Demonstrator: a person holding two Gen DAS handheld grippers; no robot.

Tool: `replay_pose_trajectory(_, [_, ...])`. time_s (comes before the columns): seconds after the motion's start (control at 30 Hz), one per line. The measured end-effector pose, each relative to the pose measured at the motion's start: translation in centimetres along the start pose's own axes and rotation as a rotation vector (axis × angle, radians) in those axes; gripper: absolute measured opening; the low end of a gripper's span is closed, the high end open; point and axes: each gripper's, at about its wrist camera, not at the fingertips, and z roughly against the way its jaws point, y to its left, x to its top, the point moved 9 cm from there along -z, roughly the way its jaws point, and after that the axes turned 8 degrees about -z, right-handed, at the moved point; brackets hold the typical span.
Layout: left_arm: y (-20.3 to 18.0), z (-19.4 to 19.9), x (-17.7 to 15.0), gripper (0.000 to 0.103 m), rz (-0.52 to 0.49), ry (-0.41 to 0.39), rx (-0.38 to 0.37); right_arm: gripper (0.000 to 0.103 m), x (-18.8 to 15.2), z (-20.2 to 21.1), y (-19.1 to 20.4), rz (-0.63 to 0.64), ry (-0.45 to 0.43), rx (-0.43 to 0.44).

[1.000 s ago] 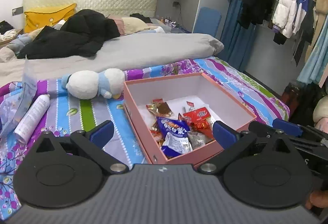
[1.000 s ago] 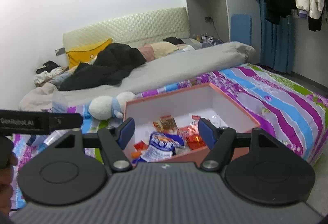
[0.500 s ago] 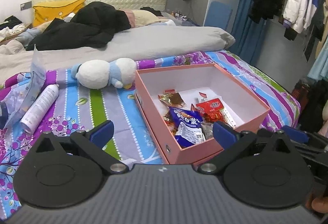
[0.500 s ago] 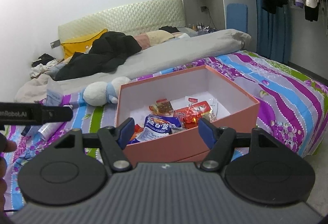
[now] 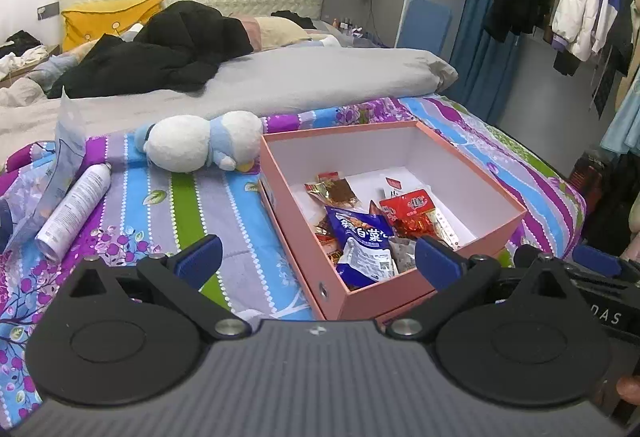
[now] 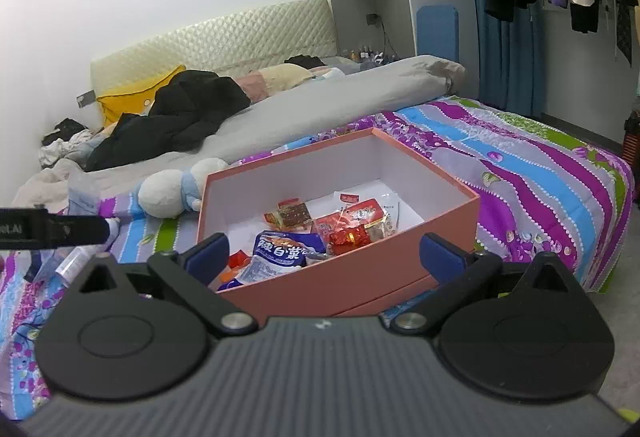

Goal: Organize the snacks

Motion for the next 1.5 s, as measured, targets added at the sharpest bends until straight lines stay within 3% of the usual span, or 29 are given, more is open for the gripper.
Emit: replay_pose_trajectory(1.5, [0.24,-0.08,0.14,0.103,-0.001,-0.002,0.012,0.103,-0.30,-0.31,0.40,0.002,0.016,0.011])
